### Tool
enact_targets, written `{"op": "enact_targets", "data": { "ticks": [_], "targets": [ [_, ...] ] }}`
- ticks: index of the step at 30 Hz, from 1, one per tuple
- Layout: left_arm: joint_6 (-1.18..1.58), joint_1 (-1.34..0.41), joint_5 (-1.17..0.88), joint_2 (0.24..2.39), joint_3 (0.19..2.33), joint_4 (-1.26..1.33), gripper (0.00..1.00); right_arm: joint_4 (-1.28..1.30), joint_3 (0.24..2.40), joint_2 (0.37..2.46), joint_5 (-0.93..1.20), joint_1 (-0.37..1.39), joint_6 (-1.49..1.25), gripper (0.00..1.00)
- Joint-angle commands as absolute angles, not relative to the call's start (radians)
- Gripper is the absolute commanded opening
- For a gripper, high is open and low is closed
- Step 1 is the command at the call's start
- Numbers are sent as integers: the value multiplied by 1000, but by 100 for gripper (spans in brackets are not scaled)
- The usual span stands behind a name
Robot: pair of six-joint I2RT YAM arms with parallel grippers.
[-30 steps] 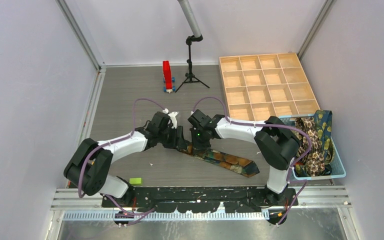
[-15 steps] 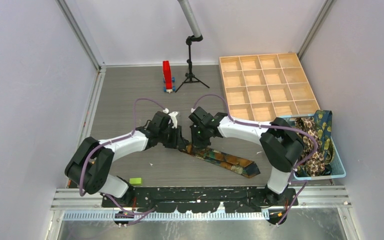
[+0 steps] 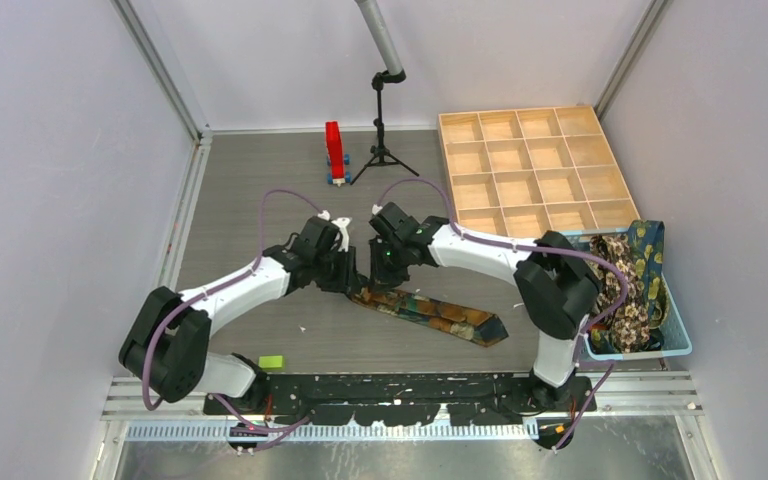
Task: Roll the ties
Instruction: Roll the tie at the center of the board.
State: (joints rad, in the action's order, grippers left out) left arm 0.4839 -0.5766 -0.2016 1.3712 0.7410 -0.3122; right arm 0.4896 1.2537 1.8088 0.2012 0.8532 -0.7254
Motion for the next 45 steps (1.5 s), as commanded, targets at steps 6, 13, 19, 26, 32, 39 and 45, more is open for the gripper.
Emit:
{"op": "enact_targets", "data": {
  "ticks": [6, 13, 19, 26, 32, 39, 45],
  "targets": [
    [448, -578, -97, 1334, 840, -479, 17, 440, 1400, 1940, 251, 854, -750, 17],
    [425, -578, 8, 1362, 915, -623, 17, 435, 1422, 1961, 261, 857, -745, 17],
    [414, -584, 104, 1405, 961, -678, 17, 436, 1429, 1964, 263, 855, -741, 17],
    [407, -623, 269, 1467, 1028, -757, 15, 447, 1390, 1928, 249, 806, -746, 17],
    [431, -676, 409, 1540, 1059, -795, 15, 447, 1297, 1854, 236, 746, -744, 17],
    [481, -773, 618, 1633, 1124, -885, 15, 463, 1207, 1778, 216, 681, -740, 17],
    [526, -845, 728, 1751, 1205, -982, 13, 488, 1161, 1719, 165, 646, -747, 17]
  ]
}}
